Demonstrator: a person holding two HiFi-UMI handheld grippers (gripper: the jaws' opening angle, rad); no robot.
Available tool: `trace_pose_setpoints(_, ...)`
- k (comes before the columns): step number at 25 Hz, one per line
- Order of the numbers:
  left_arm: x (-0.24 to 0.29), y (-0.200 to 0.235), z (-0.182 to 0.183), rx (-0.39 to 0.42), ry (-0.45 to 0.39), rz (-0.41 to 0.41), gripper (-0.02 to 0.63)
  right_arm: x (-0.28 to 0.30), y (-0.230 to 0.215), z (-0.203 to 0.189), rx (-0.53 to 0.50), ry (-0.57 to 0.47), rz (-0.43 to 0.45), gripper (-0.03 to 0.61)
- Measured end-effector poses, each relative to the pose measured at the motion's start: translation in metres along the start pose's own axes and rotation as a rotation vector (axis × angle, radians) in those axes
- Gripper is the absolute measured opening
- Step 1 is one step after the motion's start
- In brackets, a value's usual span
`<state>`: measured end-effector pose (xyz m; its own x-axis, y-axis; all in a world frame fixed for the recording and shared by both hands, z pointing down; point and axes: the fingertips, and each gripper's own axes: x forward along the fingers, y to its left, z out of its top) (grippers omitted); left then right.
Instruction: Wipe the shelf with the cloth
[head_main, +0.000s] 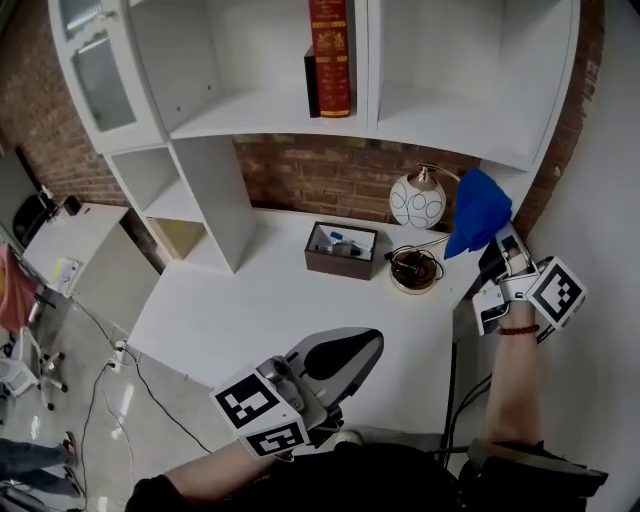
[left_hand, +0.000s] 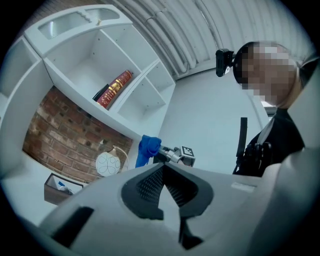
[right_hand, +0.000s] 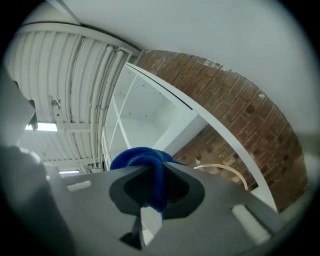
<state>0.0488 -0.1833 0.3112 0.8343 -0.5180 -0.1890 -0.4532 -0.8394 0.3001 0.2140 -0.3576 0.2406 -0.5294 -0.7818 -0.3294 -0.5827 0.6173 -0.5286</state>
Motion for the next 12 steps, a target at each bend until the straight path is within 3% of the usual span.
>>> trace_pose_setpoints(7, -0.051, -0.029, -0.004, -0.028, 0.0, -0.07, -0.002, -0.043, 0.047, -0.076, 0.065, 0.05, -0.034, 0.035)
trace_pose_setpoints(12, -0.113, -0.061, -0.002, -0.029, 0.012, -0.121, -0.002, -0.079, 0.103, -0.133, 0.111, 0.071, -0.058, 0.037)
